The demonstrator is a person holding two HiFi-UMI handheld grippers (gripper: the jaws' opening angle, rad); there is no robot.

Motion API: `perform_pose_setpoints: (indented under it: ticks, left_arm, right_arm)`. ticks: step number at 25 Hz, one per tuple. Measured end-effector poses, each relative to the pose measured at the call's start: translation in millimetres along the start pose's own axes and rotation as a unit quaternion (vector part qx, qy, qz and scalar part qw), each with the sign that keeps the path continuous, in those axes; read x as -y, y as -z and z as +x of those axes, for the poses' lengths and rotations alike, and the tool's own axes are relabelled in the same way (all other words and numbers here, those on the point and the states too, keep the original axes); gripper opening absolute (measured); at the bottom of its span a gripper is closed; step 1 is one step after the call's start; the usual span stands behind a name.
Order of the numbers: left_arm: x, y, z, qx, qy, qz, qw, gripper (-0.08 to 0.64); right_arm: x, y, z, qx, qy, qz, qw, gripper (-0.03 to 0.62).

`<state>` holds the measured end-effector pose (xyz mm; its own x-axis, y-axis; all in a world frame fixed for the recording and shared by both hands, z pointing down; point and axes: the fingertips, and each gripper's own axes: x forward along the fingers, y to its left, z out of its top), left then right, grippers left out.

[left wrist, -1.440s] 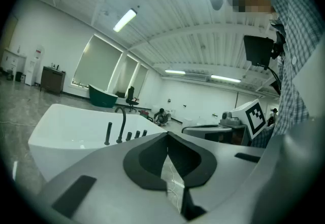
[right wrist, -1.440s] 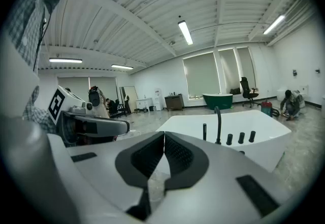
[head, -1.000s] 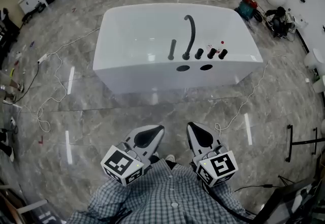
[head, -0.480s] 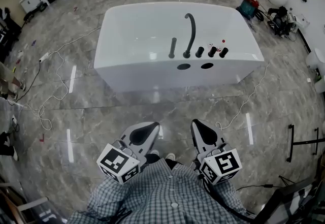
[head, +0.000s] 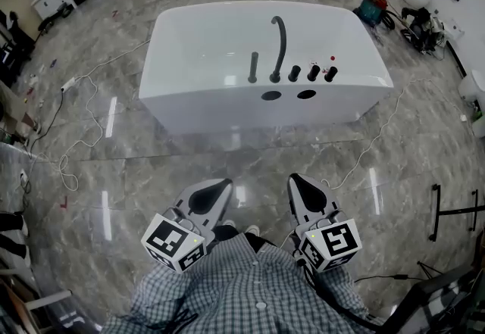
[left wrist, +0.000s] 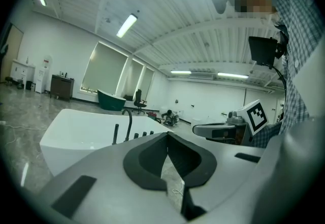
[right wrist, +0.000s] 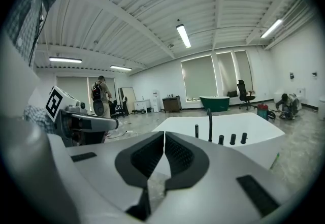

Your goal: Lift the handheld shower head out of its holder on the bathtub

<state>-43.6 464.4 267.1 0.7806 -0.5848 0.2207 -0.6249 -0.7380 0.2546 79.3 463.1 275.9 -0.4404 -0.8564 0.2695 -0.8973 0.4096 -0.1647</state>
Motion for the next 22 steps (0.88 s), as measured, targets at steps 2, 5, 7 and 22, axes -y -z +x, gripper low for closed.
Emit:
perform_pose_setpoints:
  ticks: [2, 5, 7, 22]
  left_arm:
    - [8.8, 3.7, 5.7, 0.002, -0.002, 0.000, 1.0000, 0.006]
    - [22.2, 4.5, 11.5, 0.008, -0.002, 0.000, 1.0000, 0.006]
    - [27.7, 2.5, 15.5, 0.011, -0.002, 0.001, 0.9999, 0.006]
    - [-9.4, 0.7, 38.1, 0.004, -0.016, -0.002, 0.9999, 0.006]
  right_arm:
    - [7.2, 3.6, -7.4, 0.002, -0.001, 0.008, 1.000, 0.018]
    - [13.0, 6.1, -18.6, -0.001, -0.004, 0.003, 1.000, 0.018]
    - [17.8, 5.5, -23.1, -0.006, -0.005, -0.006, 1.000, 0.020]
    - [45.7, 11.5, 15.5, -0.020, -0.005, 0.006, 1.000, 0.018]
